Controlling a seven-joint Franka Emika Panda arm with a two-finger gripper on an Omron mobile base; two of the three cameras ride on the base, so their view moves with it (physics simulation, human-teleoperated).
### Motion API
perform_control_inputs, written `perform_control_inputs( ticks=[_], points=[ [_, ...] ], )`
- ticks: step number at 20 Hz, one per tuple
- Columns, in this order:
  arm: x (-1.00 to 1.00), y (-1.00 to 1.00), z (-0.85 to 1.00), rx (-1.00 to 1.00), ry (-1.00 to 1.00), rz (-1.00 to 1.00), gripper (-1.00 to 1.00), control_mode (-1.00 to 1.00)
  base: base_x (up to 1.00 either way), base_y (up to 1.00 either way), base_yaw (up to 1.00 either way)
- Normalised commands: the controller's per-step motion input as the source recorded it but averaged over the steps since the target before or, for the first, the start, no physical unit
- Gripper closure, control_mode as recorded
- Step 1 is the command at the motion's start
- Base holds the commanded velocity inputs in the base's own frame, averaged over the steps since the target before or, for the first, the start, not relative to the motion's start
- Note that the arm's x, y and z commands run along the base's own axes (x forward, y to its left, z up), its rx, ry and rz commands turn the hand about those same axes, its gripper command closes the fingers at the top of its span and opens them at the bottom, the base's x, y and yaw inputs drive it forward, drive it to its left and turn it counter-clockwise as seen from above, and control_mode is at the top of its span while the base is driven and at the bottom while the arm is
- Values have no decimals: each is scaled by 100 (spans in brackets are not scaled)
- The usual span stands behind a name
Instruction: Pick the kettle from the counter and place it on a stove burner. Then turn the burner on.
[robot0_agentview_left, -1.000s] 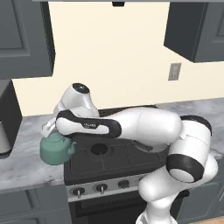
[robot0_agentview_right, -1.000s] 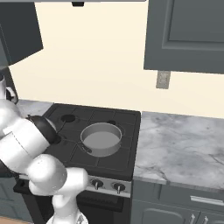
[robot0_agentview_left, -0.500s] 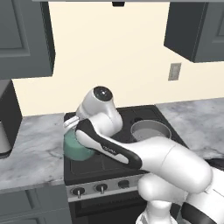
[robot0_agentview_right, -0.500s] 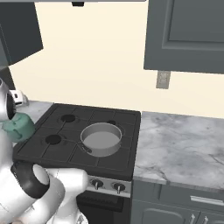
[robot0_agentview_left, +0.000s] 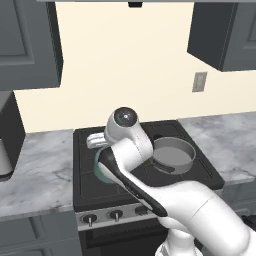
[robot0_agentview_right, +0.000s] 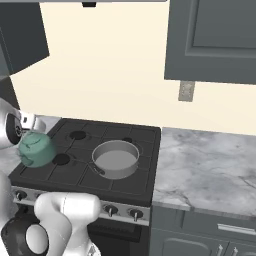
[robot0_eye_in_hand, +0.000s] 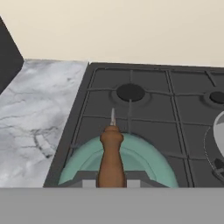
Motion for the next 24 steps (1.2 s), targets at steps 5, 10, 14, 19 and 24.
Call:
perform_control_inputs(
  ticks=[5,10,14,19,24],
  points=[
    [0,-8,0,3,0,-3,100,-100,0,0,0],
    [32,-20,0,9,2,-2,100,-100,0,0,0],
    [53,-26,0,8,7,-4,100,-100,0,0,0],
    [57,-25,0,8,15,-4,100,-100,0,0,0],
    [28,-8,0,3,6,-1,100,-100,0,0,0]
  ],
)
